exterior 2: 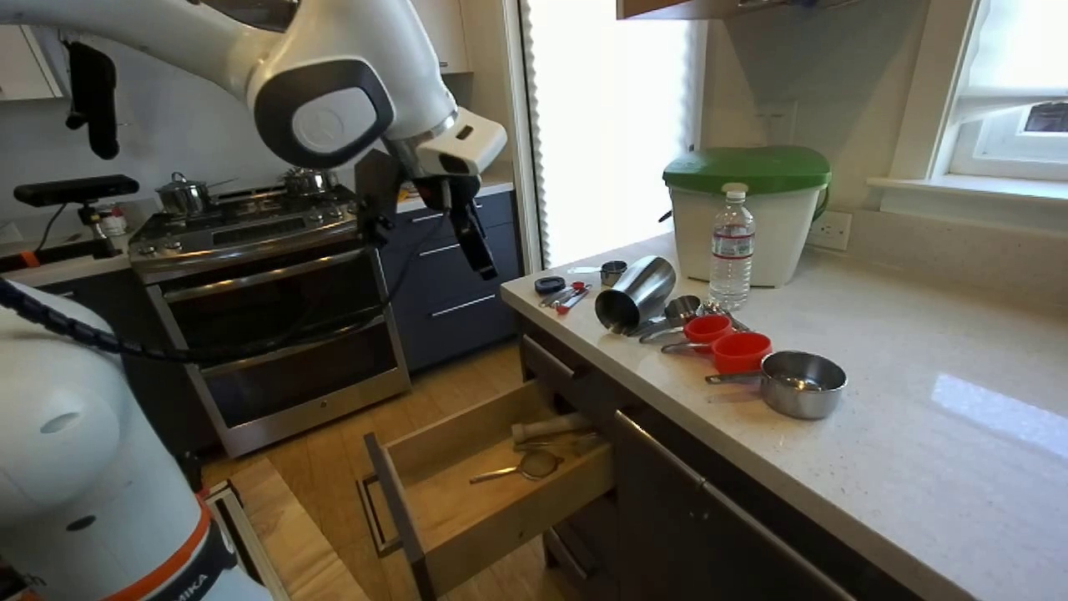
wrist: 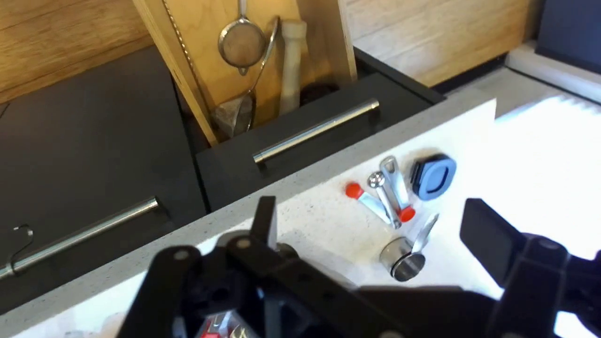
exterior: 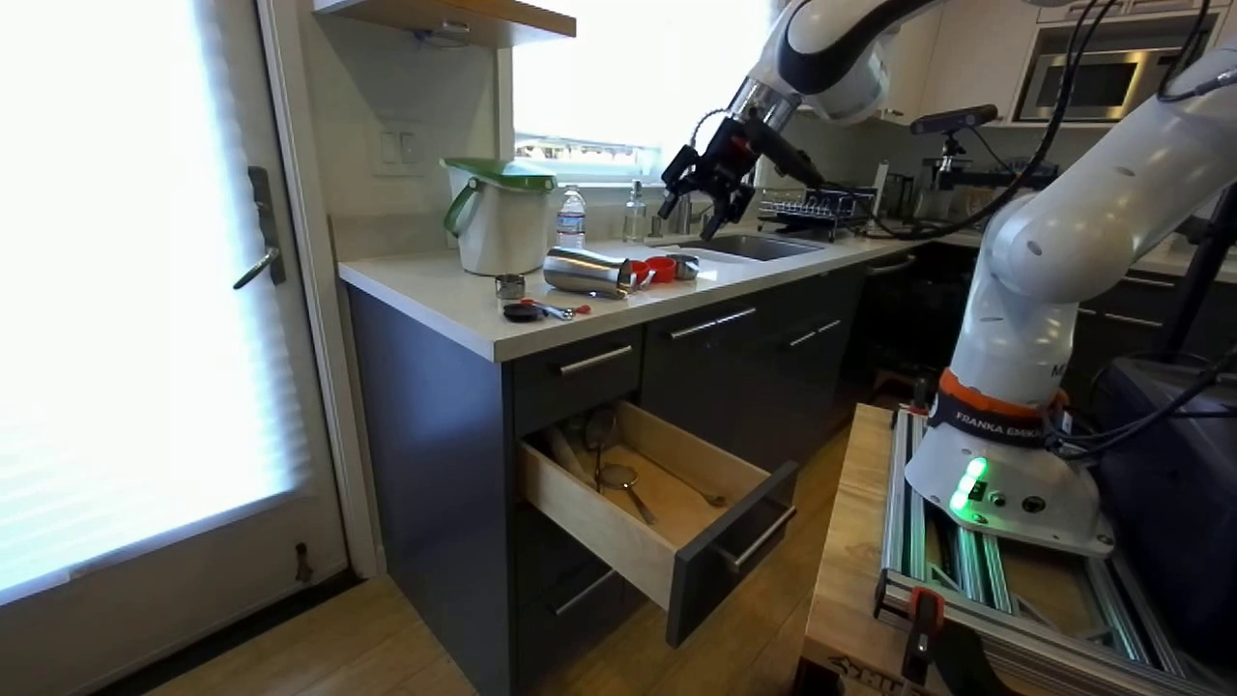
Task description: Put the silver tin in an upright position
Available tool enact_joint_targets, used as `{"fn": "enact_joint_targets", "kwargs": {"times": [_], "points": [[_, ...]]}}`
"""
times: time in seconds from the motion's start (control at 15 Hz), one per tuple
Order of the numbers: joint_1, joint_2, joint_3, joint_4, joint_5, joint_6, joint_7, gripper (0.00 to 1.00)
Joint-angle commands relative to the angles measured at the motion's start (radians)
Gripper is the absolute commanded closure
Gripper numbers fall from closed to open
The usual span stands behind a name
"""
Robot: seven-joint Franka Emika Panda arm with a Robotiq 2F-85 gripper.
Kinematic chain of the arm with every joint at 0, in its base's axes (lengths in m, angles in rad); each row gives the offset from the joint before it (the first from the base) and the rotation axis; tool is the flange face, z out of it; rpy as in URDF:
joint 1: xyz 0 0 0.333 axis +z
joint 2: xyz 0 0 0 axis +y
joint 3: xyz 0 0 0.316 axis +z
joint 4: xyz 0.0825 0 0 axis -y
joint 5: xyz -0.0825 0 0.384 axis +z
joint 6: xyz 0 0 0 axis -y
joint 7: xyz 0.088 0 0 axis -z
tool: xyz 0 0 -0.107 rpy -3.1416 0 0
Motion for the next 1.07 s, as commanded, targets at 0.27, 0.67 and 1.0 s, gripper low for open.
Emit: {"fn": "enact_joint_targets", "kwargs": {"times": [0.27,0.67,1.0], "points": [[0.341,0.210,-0.368,0.070,0.543,0.322,-0.291,0.00],[0.383,0.199,-0.402,0.076,0.600,0.339,-0.334,0.00],[0.402,0.210,-0.421,0.090,0.641,0.356,-0.360,0.00]]}}
